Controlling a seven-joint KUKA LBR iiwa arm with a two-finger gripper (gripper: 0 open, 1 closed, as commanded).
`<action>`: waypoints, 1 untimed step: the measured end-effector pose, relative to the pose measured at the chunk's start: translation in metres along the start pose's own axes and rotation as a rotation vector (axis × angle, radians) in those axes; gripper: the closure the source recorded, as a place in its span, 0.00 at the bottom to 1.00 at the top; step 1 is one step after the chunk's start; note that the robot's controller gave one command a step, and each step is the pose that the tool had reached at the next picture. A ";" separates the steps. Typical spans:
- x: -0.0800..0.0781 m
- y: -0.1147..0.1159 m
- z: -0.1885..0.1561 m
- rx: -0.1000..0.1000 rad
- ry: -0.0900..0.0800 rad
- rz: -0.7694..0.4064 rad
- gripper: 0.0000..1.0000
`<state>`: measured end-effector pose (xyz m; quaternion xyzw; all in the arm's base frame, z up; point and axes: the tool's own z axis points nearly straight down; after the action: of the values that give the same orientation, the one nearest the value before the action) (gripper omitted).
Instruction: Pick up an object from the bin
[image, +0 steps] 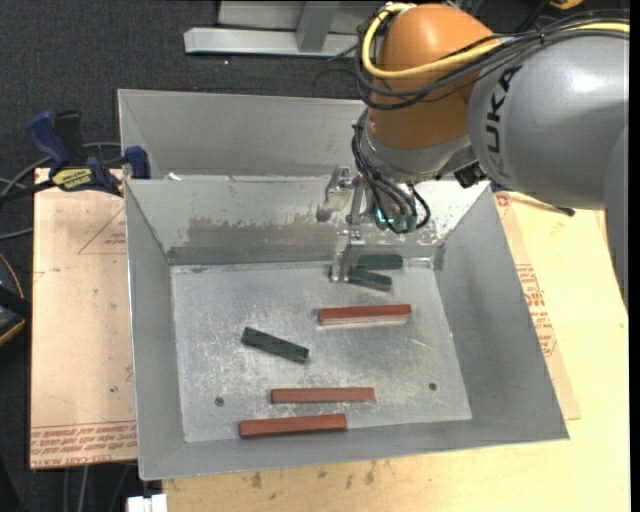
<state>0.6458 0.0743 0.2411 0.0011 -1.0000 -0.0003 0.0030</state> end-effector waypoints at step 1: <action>-0.001 0.000 -0.005 -0.001 -0.008 0.001 0.00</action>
Offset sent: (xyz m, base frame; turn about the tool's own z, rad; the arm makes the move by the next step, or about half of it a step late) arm -0.0545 -0.0356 -0.0888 -0.0847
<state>0.6473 0.0740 0.2459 0.0004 -1.0000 -0.0006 -0.0010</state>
